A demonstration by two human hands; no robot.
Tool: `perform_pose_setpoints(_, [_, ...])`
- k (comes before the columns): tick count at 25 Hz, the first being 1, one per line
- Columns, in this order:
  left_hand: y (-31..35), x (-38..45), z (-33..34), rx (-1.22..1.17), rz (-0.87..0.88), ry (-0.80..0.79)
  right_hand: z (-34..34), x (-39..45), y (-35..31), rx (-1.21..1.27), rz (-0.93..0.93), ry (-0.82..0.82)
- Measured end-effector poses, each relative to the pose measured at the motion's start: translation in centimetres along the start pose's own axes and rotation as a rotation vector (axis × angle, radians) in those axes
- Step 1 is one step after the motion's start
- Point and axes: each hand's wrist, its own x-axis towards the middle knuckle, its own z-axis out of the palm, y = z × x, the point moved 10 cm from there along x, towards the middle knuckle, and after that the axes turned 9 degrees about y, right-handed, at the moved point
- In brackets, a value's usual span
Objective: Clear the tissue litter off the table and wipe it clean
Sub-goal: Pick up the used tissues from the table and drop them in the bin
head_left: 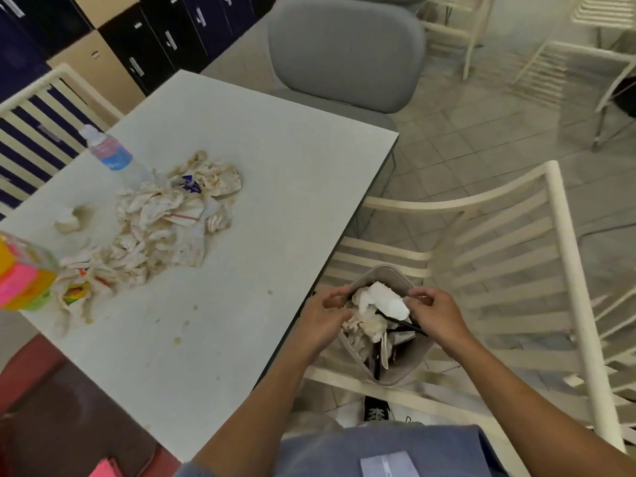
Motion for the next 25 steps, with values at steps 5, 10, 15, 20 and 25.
perform_pose_setpoints(5, [-0.9, 0.4, -7.4, -0.051, -0.001, 0.127, 5.4, -1.8, -6.0, -0.042, -0.151, -0.106])
perform_pose_setpoints(10, [-2.1, 0.3, -16.9, -0.158, -0.018, 0.26, 14.5, -5.3, -12.9, -0.084, -0.281, -0.257])
perform_pose_setpoints(15, [-4.6, 0.0, -27.7, -0.246, -0.033, 0.393, 25.1, -10.3, -18.9, -0.156, -0.41, -0.405])
perform_pose_setpoints(20, [-7.6, 0.6, -38.2, -0.279, -0.024, 0.56, 34.2, -14.8, -22.2, -0.212, -0.445, -0.492])
perform_pose_setpoints(25, [-10.9, 2.7, -47.9, -0.11, -0.032, 0.784, 42.3, -19.0, -23.9, -0.29, -0.494, -0.567])
